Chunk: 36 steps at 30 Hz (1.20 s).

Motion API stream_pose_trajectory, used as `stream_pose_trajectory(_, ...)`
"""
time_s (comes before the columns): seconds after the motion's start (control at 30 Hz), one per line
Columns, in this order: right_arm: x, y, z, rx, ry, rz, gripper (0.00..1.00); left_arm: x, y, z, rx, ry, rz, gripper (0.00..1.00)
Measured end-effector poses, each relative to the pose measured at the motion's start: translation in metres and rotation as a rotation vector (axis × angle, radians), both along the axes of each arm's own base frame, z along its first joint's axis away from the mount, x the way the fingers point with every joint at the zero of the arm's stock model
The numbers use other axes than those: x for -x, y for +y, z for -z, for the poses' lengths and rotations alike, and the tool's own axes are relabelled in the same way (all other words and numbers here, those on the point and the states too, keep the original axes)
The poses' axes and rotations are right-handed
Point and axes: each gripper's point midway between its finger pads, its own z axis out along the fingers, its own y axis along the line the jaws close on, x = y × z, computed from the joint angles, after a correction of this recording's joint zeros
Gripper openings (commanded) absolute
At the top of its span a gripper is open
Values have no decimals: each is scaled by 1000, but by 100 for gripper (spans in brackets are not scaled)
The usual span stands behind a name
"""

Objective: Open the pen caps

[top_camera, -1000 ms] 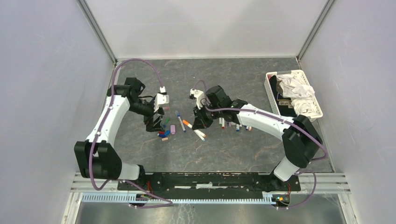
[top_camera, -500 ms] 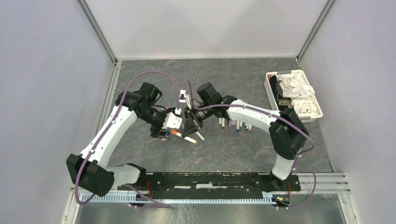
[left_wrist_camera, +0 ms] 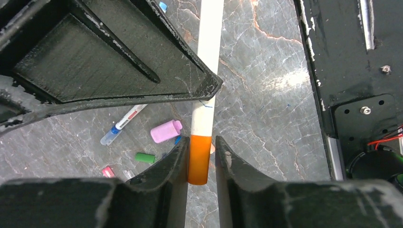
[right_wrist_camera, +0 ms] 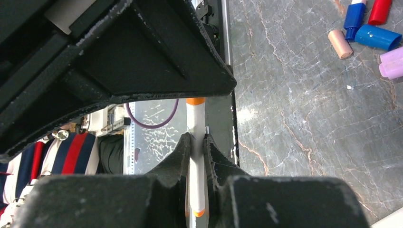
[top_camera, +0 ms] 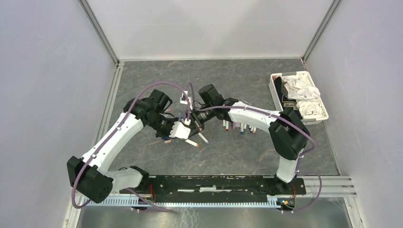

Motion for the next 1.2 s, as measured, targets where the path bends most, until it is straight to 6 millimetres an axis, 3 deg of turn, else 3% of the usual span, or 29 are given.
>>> stream_pose_trajectory(0.07, 0, 0, 1, 3, 8, 3, 1, -1, -1, 0, -3, -10, 0, 17)
stream_pose_trajectory(0.13, 0, 1, 0, 3, 10, 5, 10, -1, 0, 1, -13, -13, -1, 4)
stream_pose_trajectory(0.2, -1, 1, 0, 5, 16, 9, 23, -2, 0, 1, -15, -19, -3, 2)
stream_pose_trajectory(0.4, -1, 6, 2, 4, 31, 15, 34, -5, -1, 1, -11, -34, -6, 2)
stream_pose_trajectory(0.47, 2, 10, 4, 3, 35, 8, 31, -7, -2, 0, -7, -42, -6, 2)
stream_pose_trajectory(0.5, 4, 12, 6, 4, 39, 4, 24, -8, -3, 0, -6, -45, -6, 2)
stream_pose_trajectory(0.57, 6, 15, 9, 9, 45, -2, 1, -8, -3, 0, -7, -47, -6, 2)
stream_pose_trajectory(0.8, 1, 13, 14, 3, 16, 6, 0, -12, 1, 2, -37, -71, -12, 2)
stream_pose_trajectory(1.0, -8, -7, 24, 1, -93, 65, 0, -28, -8, 7, -23, -119, 0, 2)
stream_pose_trajectory(1.2, 4, -68, 75, 207, 0, 113, 0, -64, 54, 20, -189, -147, -189, 2)
